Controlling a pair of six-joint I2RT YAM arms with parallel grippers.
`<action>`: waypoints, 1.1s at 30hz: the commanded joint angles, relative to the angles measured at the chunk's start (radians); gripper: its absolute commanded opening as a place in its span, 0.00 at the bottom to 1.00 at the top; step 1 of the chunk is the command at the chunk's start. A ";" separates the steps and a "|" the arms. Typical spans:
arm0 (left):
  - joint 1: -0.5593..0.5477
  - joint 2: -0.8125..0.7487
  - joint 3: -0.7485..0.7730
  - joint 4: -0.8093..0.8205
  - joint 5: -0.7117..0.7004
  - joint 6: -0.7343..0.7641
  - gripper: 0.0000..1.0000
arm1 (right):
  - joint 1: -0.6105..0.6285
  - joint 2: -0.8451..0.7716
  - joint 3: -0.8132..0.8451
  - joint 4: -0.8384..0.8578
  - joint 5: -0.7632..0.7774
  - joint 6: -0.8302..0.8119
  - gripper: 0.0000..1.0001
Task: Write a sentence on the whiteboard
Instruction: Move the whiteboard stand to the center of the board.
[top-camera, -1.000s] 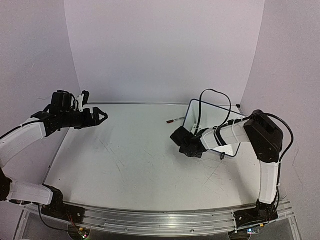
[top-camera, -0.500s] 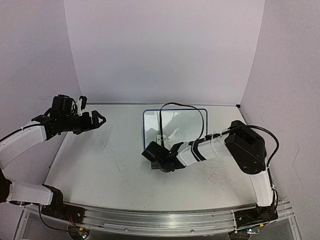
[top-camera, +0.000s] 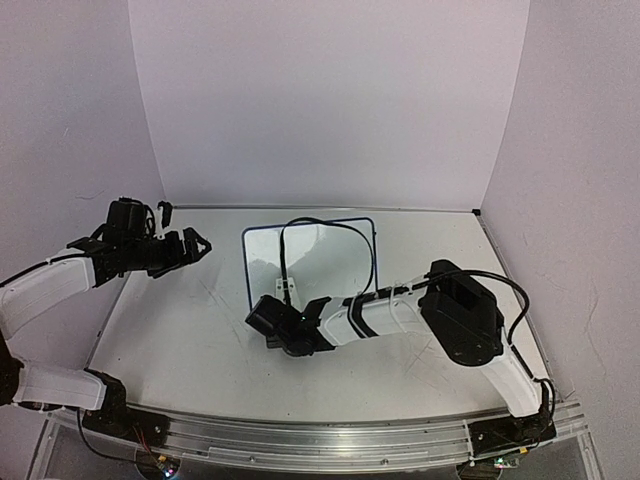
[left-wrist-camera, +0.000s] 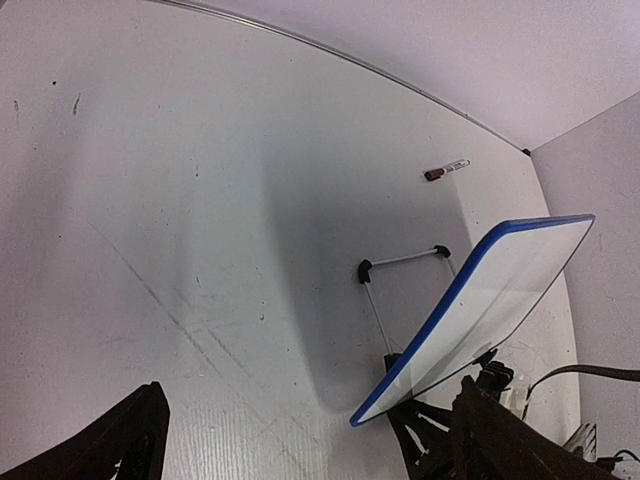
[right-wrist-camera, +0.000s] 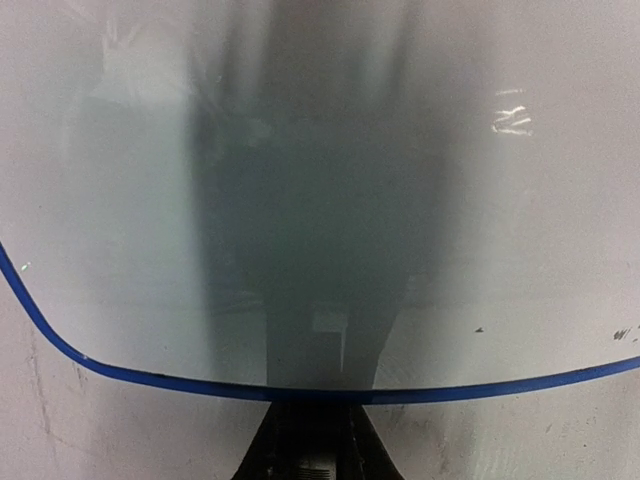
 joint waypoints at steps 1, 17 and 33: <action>-0.002 -0.012 -0.004 0.051 -0.021 -0.016 0.99 | 0.010 0.066 0.145 0.002 -0.011 0.040 0.03; -0.002 0.032 0.006 0.064 -0.030 -0.009 0.99 | 0.011 -0.209 -0.049 0.076 -0.120 -0.270 0.66; -0.062 0.065 -0.013 0.108 0.012 -0.036 0.99 | -0.130 -0.770 -0.620 0.215 -0.206 -0.428 0.74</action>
